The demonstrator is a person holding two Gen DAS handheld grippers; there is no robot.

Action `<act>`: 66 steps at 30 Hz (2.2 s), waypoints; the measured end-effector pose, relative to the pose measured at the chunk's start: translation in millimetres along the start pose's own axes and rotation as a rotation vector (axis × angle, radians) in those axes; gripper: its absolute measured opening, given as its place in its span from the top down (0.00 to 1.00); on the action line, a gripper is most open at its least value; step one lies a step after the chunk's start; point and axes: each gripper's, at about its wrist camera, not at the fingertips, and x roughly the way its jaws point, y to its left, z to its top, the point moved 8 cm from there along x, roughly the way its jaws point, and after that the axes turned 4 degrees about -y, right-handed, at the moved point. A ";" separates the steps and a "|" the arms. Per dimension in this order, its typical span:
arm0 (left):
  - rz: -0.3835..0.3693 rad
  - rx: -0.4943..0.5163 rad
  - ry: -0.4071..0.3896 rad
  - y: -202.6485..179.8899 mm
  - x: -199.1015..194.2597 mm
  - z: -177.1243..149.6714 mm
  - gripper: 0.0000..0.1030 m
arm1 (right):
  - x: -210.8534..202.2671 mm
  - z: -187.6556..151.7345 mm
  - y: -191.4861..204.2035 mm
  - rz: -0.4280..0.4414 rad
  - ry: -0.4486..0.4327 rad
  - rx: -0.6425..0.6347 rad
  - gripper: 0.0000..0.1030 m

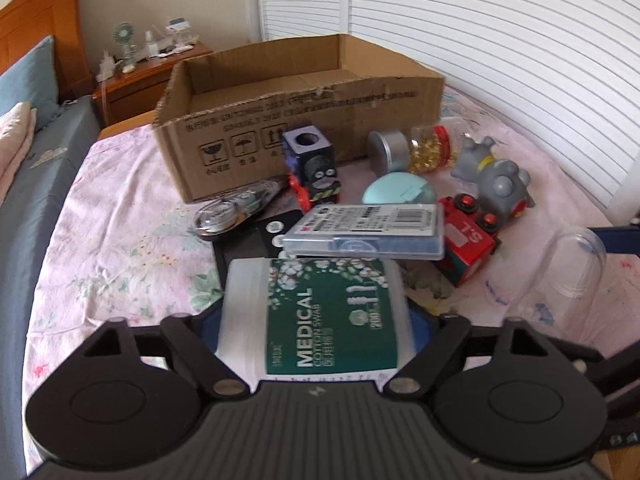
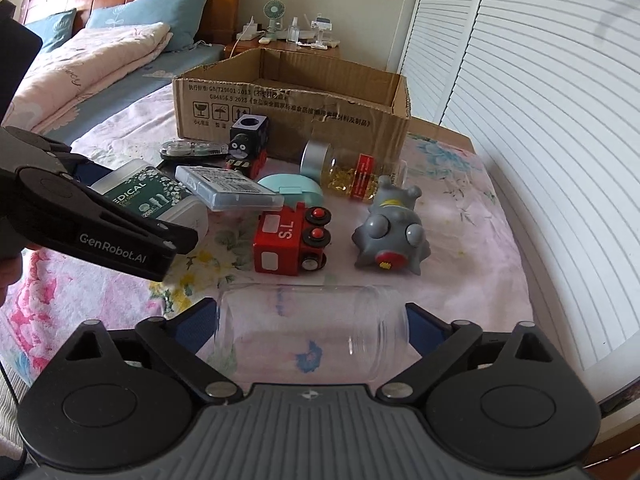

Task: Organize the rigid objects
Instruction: 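Grasp the white MEDICAL bottle with left tool while right tool grasps the clear jar, then carry both held items into the cardboard box and open both tools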

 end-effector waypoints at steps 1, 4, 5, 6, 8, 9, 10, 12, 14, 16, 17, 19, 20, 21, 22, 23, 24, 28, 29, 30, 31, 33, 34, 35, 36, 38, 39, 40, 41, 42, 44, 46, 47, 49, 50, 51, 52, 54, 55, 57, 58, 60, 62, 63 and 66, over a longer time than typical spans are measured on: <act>-0.001 0.005 0.005 0.0 -0.1 -0.1 0.20 | -0.3 0.6 0.0 0.001 0.006 -0.003 0.10; -0.014 0.011 0.026 2.1 -1.2 -0.5 0.20 | -3.3 2.2 0.5 0.022 0.013 -0.011 0.10; -0.018 0.016 0.030 3.3 -2.7 -0.3 0.20 | -5.0 3.1 0.6 0.029 0.010 -0.016 0.10; -0.019 0.023 0.032 4.5 -4.7 0.1 0.20 | -6.6 4.4 0.8 0.037 0.011 -0.024 0.10; -0.020 0.043 0.039 7.0 -9.7 0.9 0.20 | -9.4 7.3 0.1 0.043 0.011 -0.037 0.10; -0.022 0.052 0.043 8.3 -12.1 1.5 0.20 | -10.6 8.6 -0.6 0.044 0.012 -0.047 0.10; -0.023 0.056 0.051 10.2 -14.6 2.2 0.20 | -11.7 10.1 -1.1 0.045 0.013 -0.056 0.10; -0.034 0.060 0.062 13.8 -20.8 4.0 0.20 | -14.5 14.2 -3.0 0.052 0.012 -0.070 0.10; -0.046 0.064 0.075 16.8 -27.3 6.7 0.20 | -18.1 18.8 -4.8 0.069 0.012 -0.080 0.10; -0.056 0.074 0.080 18.5 -33.8 11.3 0.20 | -21.5 25.0 -7.0 0.085 0.009 -0.088 0.10; -0.060 0.078 0.079 19.2 -36.9 14.6 0.20 | -23.2 28.7 -8.1 0.094 0.007 -0.090 0.10; -0.066 0.086 0.076 21.0 -42.5 23.1 0.20 | -26.2 37.6 -10.4 0.115 0.000 -0.086 0.10; -0.072 0.091 0.071 21.4 -45.2 28.2 0.20 | -27.8 42.1 -11.1 0.128 -0.006 -0.082 0.10; -0.075 0.096 0.062 22.0 -47.5 34.5 0.20 | -29.1 47.0 -12.2 0.138 -0.013 -0.078 0.10; -0.077 0.102 0.051 22.7 -49.9 41.5 0.20 | -29.8 52.5 -13.3 0.147 -0.021 -0.074 0.10; -0.076 0.110 0.039 23.3 -51.3 49.1 0.20 | -29.8 58.1 -14.4 0.151 -0.029 -0.073 0.10; -0.072 0.118 0.027 24.2 -51.7 56.9 0.20 | -30.2 64.3 -15.4 0.150 -0.041 -0.075 0.10; -0.063 0.123 -0.018 29.5 -45.4 90.9 0.20 | -27.7 89.9 -18.9 0.147 -0.082 -0.087 0.10; -0.059 0.121 -0.027 31.1 -42.1 99.4 0.20 | -26.1 96.7 -19.6 0.148 -0.089 -0.089 0.10; -0.056 0.121 -0.035 32.9 -37.9 108.6 0.20 | -23.6 103.7 -20.8 0.147 -0.097 -0.088 0.10; -0.050 0.121 -0.046 35.0 -33.7 117.3 0.20 | -21.3 111.0 -21.9 0.146 -0.106 -0.085 0.10; -0.031 0.122 -0.064 40.3 -23.4 134.5 0.20 | -16.8 125.2 -24.0 0.139 -0.122 -0.083 0.10; -0.025 0.124 -0.070 42.9 -17.4 143.0 0.20 | -14.8 131.7 -24.8 0.137 -0.131 -0.082 0.10; -0.021 0.122 -0.072 45.9 -11.6 151.1 0.20 | -12.9 137.1 -25.7 0.136 -0.136 -0.080 0.10; -0.017 0.118 -0.075 49.0 -5.6 159.1 0.20 | -11.2 142.3 -26.7 0.137 -0.141 -0.077 0.10; -0.006 0.108 -0.080 56.0 8.0 175.4 0.20 | -7.7 150.8 -28.1 0.134 -0.149 -0.079 0.10; -0.001 0.101 -0.081 59.7 15.2 183.1 0.20 | -5.5 154.6 -28.9 0.131 -0.151 -0.080 0.10; 0.004 0.098 -0.081 63.2 22.6 189.8 0.20 | -3.0 158.2 -29.9 0.127 -0.152 -0.078 0.10; 0.012 0.095 -0.079 66.4 30.8 196.4 0.20 | -0.7 160.8 -31.1 0.125 -0.152 -0.076 0.10; 0.022 0.092 -0.077 69.5 38.9 202.7 0.20 | 1.4 163.2 -32.3 0.124 -0.151 -0.073 0.10; 0.042 0.079 -0.078 76.6 53.5 214.1 0.20 | 5.6 167.0 -34.6 0.123 -0.149 -0.067 0.10; 0.046 0.052 -0.078 83.1 65.7 224.0 0.20 | 9.2 169.6 -36.1 0.116 -0.145 -0.066 0.10; 0.048 0.036 -0.080 86.3 70.4 227.7 0.20 | 11.2 170.5 -37.2 0.113 -0.143 -0.066 0.10; 0.057 0.014 -0.090 92.4 78.5 234.9 0.17 | 15.0 170.8 -39.1 0.110 -0.138 -0.063 0.10; 0.064 0.000 -0.095 95.8 81.5 237.4 0.14 | 16.4 170.8 -39.6 0.109 -0.136 -0.062 0.10; 0.070 -0.013 -0.100 98.6 83.4 238.9 0.09 | 18.0 171.5 -39.3 0.108 -0.134 -0.061 0.10; 0.073 -0.023 -0.106 101.0 83.8 239.2 0.08 | 19.3 171.4 -39.4 0.107 -0.131 -0.059 0.10; 0.071 -0.039 -0.109 103.8 83.0 236.6 0.08 | 21.4 171.1 -38.8 0.109 -0.128 -0.056 0.10; 0.066 -0.039 -0.107 104.8 81.7 234.8 0.08 | 21.6 170.7 -37.6 0.110 -0.126 -0.056 0.10; 0.061 -0.034 -0.105 105.1 77.2 228.7 0.08 | 22.4 170.3 -35.9 0.114 -0.123 -0.055 0.10; 0.057 -0.026 -0.104 104.7 73.7 224.1 0.07 | 22.9 170.0 -34.9 0.115 -0.122 -0.054 0.10; 0.050 -0.012 -0.101 103.1 66.4 216.6 0.06 | 23.9 170.2 -32.5 0.120 -0.118 -0.055 0.10; 0.041 -0.005 -0.100 101.8 57.4 210.1 0.05 | 24.9 171.3 -30.5 0.123 -0.115 -0.055 0.10; 0.039 -0.005 -0.101 101.3 51.8 206.1 0.04 | 25.4 172.2 -29.3 0.125 -0.114 -0.055 0.10; 0.026 -0.008 -0.114 102.0 33.7 194.8 0.04 | 27.7 176.0 -28.5 0.132 -0.114 -0.046 0.10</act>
